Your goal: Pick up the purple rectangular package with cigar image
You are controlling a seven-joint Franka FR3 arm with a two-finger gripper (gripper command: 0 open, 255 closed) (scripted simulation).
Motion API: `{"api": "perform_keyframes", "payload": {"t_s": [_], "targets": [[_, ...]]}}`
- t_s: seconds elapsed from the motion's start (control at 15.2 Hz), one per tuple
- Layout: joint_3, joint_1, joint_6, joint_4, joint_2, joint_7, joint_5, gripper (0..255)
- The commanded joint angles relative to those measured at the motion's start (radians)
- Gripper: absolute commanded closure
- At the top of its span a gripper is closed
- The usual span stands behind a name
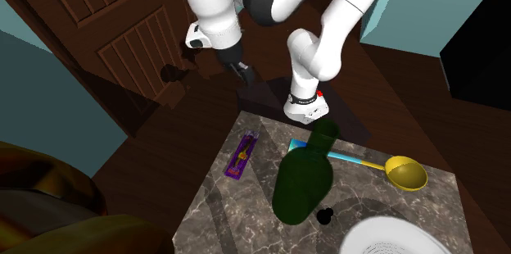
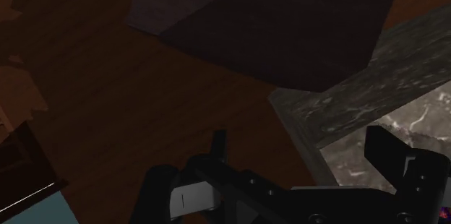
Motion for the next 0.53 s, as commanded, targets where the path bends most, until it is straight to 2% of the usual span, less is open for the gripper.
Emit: {"api": "perform_keyframes", "payload": {"t_s": [0.0,0.46], "targets": [[0.028,0.026,0.038,0.017,0.045,-0.011,0.009,0],[0.132,0.105,0.139,0.113,0.211,-0.039,0.019,0]]}}
